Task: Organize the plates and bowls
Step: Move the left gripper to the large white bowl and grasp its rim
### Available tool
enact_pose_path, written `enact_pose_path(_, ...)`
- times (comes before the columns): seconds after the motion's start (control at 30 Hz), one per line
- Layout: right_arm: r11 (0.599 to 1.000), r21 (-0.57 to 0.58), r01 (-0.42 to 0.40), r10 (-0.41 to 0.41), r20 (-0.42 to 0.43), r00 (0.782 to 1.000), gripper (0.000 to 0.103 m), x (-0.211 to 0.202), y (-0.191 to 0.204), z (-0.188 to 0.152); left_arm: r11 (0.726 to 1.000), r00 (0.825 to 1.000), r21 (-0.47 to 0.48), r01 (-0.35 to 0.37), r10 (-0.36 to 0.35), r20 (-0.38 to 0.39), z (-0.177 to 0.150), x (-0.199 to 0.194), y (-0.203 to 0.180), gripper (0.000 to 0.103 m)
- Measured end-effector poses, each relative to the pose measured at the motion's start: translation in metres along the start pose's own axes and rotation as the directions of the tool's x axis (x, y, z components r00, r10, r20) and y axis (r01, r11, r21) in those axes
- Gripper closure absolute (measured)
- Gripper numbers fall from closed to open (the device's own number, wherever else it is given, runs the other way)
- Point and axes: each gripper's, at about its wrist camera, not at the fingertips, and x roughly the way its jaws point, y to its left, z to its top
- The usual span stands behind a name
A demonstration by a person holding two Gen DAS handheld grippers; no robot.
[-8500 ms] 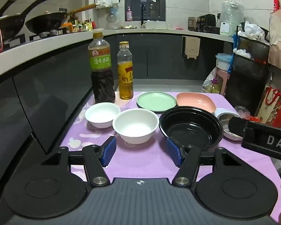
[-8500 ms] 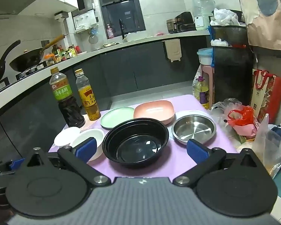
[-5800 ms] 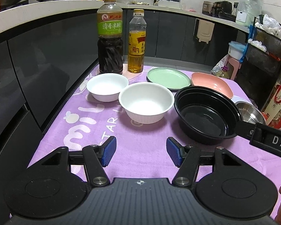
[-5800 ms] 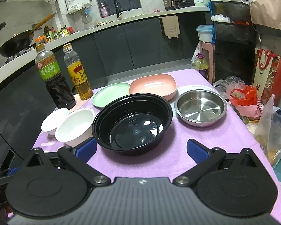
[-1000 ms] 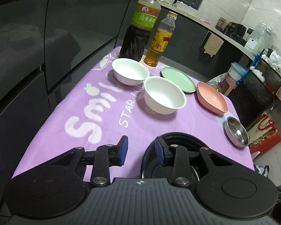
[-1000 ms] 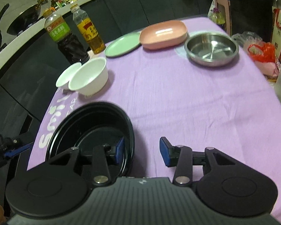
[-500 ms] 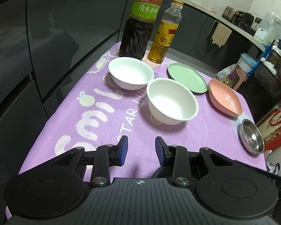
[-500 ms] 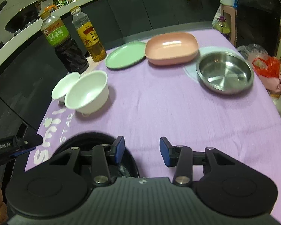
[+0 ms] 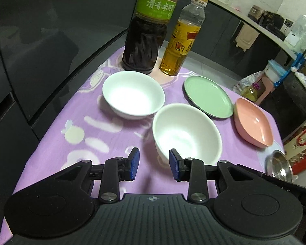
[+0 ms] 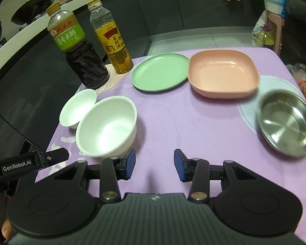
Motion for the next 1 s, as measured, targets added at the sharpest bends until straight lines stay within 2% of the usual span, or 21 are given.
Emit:
enact_pose_path(0.33, 0.998, -0.056, -0.021, 0.018, -0.04, 0.999, 0.06, 0.03, 0.011, 0.027, 0.999, 0.999, 0.027, -0.036, 0.037, -0.039, 0.012, 0.029, -0.003, 0.073)
enact_pose_path(0.77, 0.998, -0.04, -0.046, 0.042, -0.095, 0.995, 0.06, 0.062, 0.013, 0.037, 0.998, 0.996, 0.043, -0.05, 0.053, -0.076, 0.014, 0.052, -0.007, 0.073)
enact_pose_path(1.0, 0.996, -0.043, -0.082, 0.075, -0.14, 0.987, 0.06, 0.079, 0.017, 0.034, 0.998, 0.994, 0.046, -0.035, 0.04, -0.106, 0.011, 0.062, -0.009, 0.073)
